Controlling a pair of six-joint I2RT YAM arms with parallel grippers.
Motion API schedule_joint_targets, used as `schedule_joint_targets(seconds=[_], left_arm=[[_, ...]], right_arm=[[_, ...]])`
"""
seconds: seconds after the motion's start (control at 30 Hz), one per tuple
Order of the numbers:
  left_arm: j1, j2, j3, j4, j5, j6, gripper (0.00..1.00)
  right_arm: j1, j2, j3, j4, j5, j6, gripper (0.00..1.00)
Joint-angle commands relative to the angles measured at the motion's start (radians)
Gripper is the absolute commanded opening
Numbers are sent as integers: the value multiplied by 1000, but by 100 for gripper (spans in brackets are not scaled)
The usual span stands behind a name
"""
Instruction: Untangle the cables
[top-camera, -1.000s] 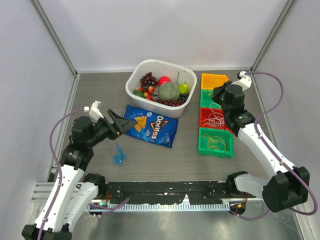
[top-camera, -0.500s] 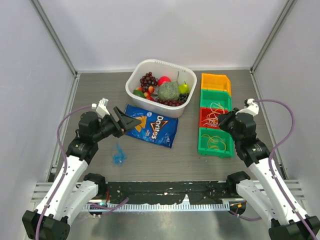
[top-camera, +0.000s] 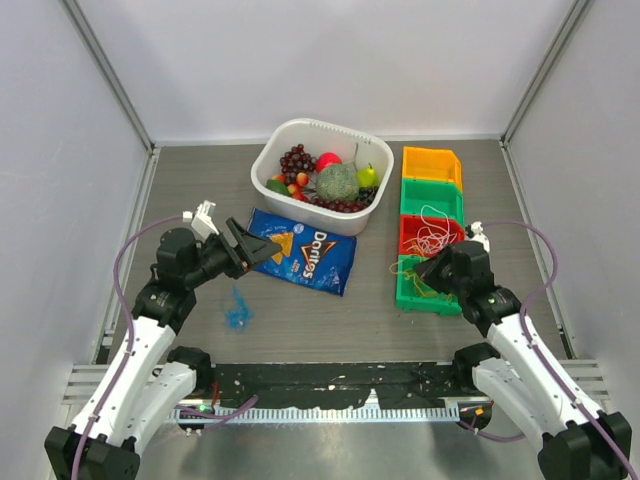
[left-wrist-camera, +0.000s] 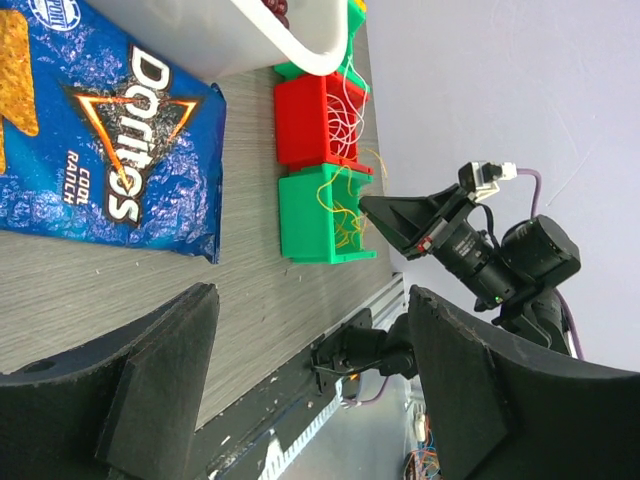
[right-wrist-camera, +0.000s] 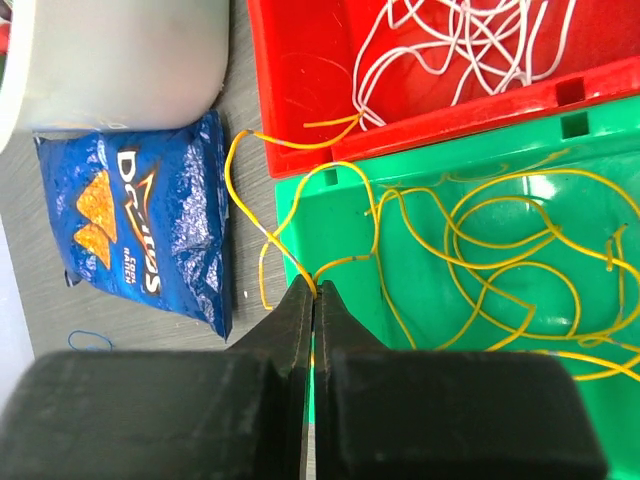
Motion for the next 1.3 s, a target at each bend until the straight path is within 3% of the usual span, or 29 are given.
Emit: schedule_joint_targets(seconds=[0.0, 0.2, 0.37, 0.53, 0.63, 0.7, 0.73, 0.83, 0.93, 1.07, 1.17, 1.27], left_arm=[[-3, 7, -10, 40, 2, 4, 80], [-3, 13, -8, 19, -13, 12, 80], [-3, 7, -14, -6, -22, 14, 80], [-3, 12, -27, -12, -45, 12, 80], [-3, 27, -15, -83, -105, 26, 80], [-3, 35, 15, -217, -249, 21, 81], [-3, 38, 30, -298, -350, 8, 81], [-3, 41, 48, -423, -557, -20, 82], [-3, 35, 36, -460, -647, -58, 83], [-1, 42, -11, -471, -711, -98, 81], [-1, 71, -50, -432, -728, -97, 74], [-1, 128, -70, -394, -717, -91, 68]], right_arm=[[2, -70, 18, -42, 68, 20, 1], [2, -62, 11, -203, 231, 72, 1], [2, 39, 31, -258, 202, 83, 1], [0, 129, 55, -217, 182, -21, 3], [2, 122, 110, -221, 173, -78, 16], [2, 96, 120, -219, 170, -95, 28], [2, 73, 123, -212, 170, -98, 40], [2, 28, 149, -217, 157, -118, 56], [2, 16, 184, -226, 127, -152, 57], [2, -16, 198, -180, 27, -232, 57], [2, -41, 158, 30, -295, -279, 57], [67, -3, 120, 226, -473, -223, 56]])
